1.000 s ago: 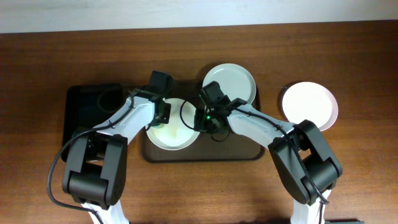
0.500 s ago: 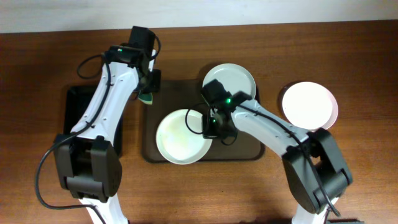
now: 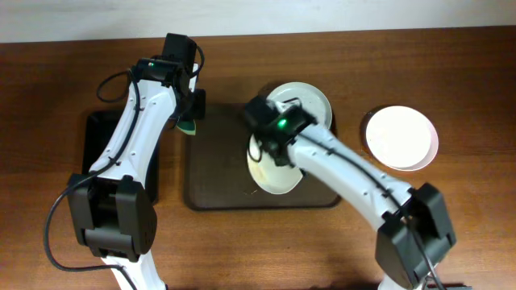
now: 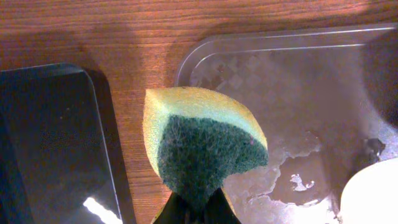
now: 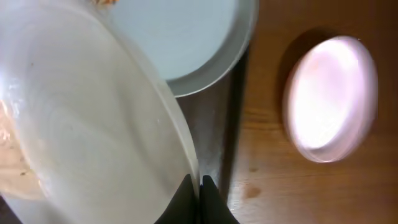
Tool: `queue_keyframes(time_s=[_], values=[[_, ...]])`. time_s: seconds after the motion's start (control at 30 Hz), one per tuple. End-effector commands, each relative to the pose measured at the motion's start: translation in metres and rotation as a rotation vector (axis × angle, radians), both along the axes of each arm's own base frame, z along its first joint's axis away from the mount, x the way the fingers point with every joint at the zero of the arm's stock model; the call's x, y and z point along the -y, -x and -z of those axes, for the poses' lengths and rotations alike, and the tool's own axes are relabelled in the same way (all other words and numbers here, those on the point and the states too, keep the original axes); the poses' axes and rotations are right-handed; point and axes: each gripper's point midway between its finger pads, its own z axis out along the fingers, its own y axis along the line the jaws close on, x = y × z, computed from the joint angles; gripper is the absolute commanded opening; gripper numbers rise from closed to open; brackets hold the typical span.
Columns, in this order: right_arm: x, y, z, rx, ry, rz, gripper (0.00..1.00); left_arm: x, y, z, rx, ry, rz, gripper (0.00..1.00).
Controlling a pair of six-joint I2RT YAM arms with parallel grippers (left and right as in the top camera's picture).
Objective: Clean dirty plates on tray and stack at the side
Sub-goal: 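Carry the plate right and stack it on the first plate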
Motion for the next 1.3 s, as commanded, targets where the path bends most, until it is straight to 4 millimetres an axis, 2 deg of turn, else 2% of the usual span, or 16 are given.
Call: queue_keyframes(time_s=[0.0,0.17,0.23,0.33,0.4,0.47,0.57,0.67,0.77,0.8,0.87,0.97,1.07,1.1,1.17,1.27], values=[[-0.008,-0.006,-0.064,0.341,0.204,-0.025,0.04,0.002,-0.001,-0.005,0.012,0.014,-0.003,0.01],[-0.036,0.011,-0.111,0.602,0.362,-0.114,0.04,0.002,-0.001,-0.005,0.011,0.014,-0.002,0.01],[-0.034,0.017,-0.126,0.700,0.383,-0.087,0.04,0.002,-0.001,-0.005,0.011,0.014,-0.003,0.01],[-0.027,0.020,-0.127,0.713,0.347,-0.044,0.04,0.002,-0.001,-0.005,0.011,0.014,-0.003,0.01],[-0.017,0.022,-0.113,0.624,0.256,0.015,0.04,0.002,-0.001,-0.005,0.011,0.014,-0.003,0.01],[0.020,0.021,-0.105,0.469,0.079,0.178,0.04,0.002,-0.001,-0.005,0.011,0.014,-0.003,0.01],[0.070,0.011,-0.121,0.339,-0.197,0.286,0.04,0.001,0.002,-0.003,-0.003,0.011,-0.003,0.01],[0.161,-0.009,-0.129,0.297,-0.446,0.472,0.04,0.001,0.004,0.001,-0.011,0.010,-0.003,0.01],[0.261,-0.007,-0.097,0.271,-0.416,0.710,0.04,0.001,0.004,0.001,-0.010,0.010,-0.003,0.01],[0.280,-0.004,-0.081,0.231,-0.400,0.757,0.04,0.001,0.003,0.000,-0.007,0.010,-0.003,0.01],[0.309,0.000,-0.037,0.133,-0.378,0.857,0.04,0.001,0.002,0.000,-0.002,0.011,-0.003,0.01],[0.328,0.005,0.013,0.015,-0.354,0.933,0.04,0.001,0.002,0.000,0.000,0.012,-0.003,0.01],[0.336,-0.002,0.038,-0.017,-0.333,0.948,0.04,0.001,0.002,0.000,0.000,0.012,-0.003,0.01],[0.335,-0.004,0.040,-0.015,-0.339,0.946,0.08,0.001,0.002,0.000,0.000,0.012,-0.003,0.01],[0.330,-0.006,0.041,-0.025,-0.366,0.932,0.72,0.001,0.002,0.000,0.001,0.012,-0.003,0.01],[0.293,-0.030,0.024,-0.057,-0.558,0.721,0.79,0.001,0.001,0.000,0.002,0.012,-0.003,0.01]])
